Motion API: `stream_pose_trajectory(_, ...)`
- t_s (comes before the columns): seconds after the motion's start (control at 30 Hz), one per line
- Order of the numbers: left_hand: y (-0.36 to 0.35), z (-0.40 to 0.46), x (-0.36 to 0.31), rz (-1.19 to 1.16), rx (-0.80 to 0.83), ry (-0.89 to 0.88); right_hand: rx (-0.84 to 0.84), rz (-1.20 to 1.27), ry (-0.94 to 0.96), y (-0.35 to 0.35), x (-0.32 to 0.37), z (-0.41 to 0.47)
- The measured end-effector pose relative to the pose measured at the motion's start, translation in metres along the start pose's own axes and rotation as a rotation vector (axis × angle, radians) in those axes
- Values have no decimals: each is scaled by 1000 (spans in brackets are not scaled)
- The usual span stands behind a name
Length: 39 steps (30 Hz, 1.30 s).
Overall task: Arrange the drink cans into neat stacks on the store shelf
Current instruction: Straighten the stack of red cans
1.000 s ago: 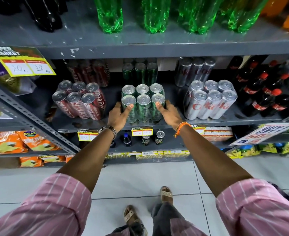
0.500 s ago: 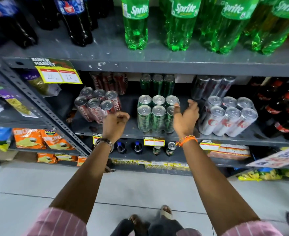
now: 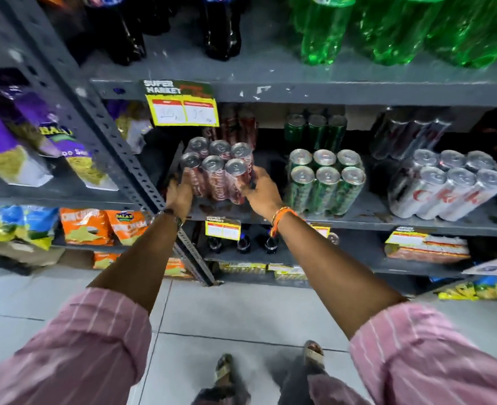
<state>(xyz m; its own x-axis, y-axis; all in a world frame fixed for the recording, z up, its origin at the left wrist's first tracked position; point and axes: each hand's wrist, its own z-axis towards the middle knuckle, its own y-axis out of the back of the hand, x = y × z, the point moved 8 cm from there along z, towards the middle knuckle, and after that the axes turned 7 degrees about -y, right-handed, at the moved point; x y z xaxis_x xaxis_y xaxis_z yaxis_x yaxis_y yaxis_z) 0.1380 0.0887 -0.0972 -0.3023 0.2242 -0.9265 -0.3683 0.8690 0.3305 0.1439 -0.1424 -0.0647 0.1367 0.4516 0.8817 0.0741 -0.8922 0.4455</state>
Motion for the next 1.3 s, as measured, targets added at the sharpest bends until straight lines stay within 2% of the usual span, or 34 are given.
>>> stream_pose_trajectory(0.17,-9,20,4,83,180,-24,-15,54,-163,-23,-17,20)
stream_pose_trajectory(0.23,-13,23,4,-49,186,-12,5,85,-177,-31,-20,23)
stream_pose_trajectory(0.3,-21,25,6,-241,273,45,-10,93,-179,-35,-20,24)
stream_pose_trajectory(0.37,-25,25,11,-261,356,87,-31,78,-177,-35,-19,24)
stream_pose_trajectory(0.57,-7,23,16,15,256,-99,-25,-3,-146,-33,-23,25)
stream_pose_trajectory(0.67,-3,17,25,-20,197,-148,36,-34,-134,-34,-25,25)
stream_pose_trajectory(0.93,1,10,25,-88,197,-210,89,-114,-114,-33,-27,24)
stream_pose_trajectory(1.3,3,8,23,-29,213,-258,63,-134,-121,-35,-30,19)
